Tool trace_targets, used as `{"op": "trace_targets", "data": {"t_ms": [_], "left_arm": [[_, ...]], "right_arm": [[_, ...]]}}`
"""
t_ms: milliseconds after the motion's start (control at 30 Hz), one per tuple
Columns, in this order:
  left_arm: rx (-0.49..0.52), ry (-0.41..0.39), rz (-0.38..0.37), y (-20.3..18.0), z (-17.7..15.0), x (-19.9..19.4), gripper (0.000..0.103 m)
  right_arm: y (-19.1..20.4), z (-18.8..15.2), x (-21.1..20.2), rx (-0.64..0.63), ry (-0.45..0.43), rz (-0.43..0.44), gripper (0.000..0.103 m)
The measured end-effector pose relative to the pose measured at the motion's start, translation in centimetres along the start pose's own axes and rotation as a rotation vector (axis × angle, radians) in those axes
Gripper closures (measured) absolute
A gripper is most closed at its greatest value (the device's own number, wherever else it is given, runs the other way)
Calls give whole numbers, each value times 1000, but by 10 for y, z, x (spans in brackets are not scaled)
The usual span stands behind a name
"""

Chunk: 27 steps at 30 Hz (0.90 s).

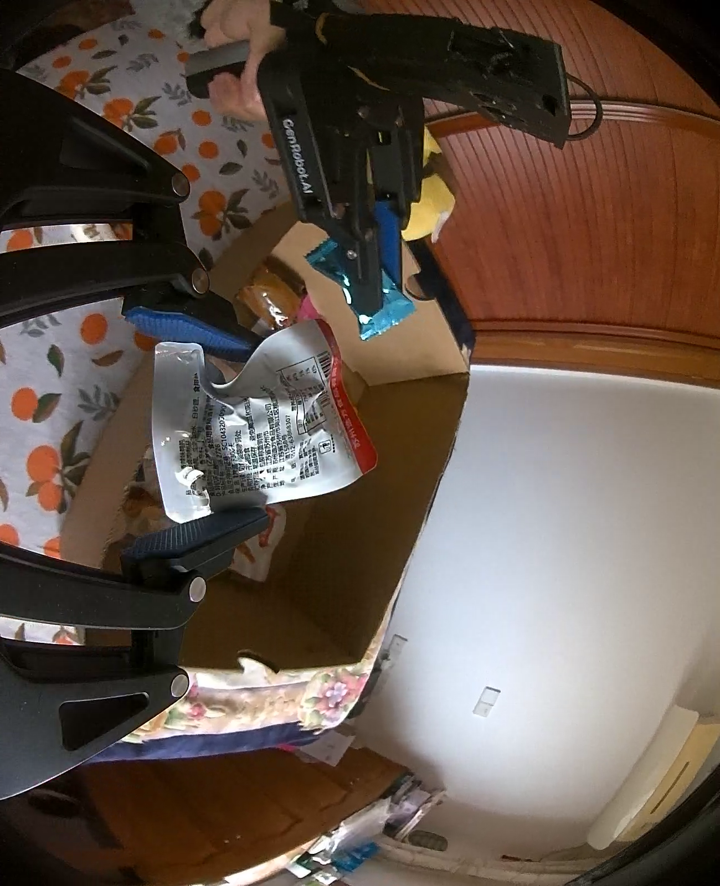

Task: Organize snacks
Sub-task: 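Carry the blue candy and white pouch over the cardboard box, then open the left tool to drop the blue candy while the right tool releases the white pouch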

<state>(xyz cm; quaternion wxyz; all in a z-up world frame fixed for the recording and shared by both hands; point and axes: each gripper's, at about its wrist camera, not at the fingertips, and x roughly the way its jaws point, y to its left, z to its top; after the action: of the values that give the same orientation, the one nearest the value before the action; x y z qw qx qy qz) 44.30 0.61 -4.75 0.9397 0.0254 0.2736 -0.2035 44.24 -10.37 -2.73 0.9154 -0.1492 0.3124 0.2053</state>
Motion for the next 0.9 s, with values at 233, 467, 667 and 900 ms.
{"op": "trace_targets", "data": {"t_ms": [233,467,667,900], "left_arm": [[0,8,1,-2,0,1,78],[0,5,2,-1,-4,-8,74],[14,-8,11,0,-11,-26,73],[34,-2,13,-2,-18,-37,69]], "right_arm": [[-1,11,26,50,15,15,48],[-10,11,47,101,43,9,48],[-20,2,57,154,59,23,47],[-18,3,57,165,66,16,47]]}}
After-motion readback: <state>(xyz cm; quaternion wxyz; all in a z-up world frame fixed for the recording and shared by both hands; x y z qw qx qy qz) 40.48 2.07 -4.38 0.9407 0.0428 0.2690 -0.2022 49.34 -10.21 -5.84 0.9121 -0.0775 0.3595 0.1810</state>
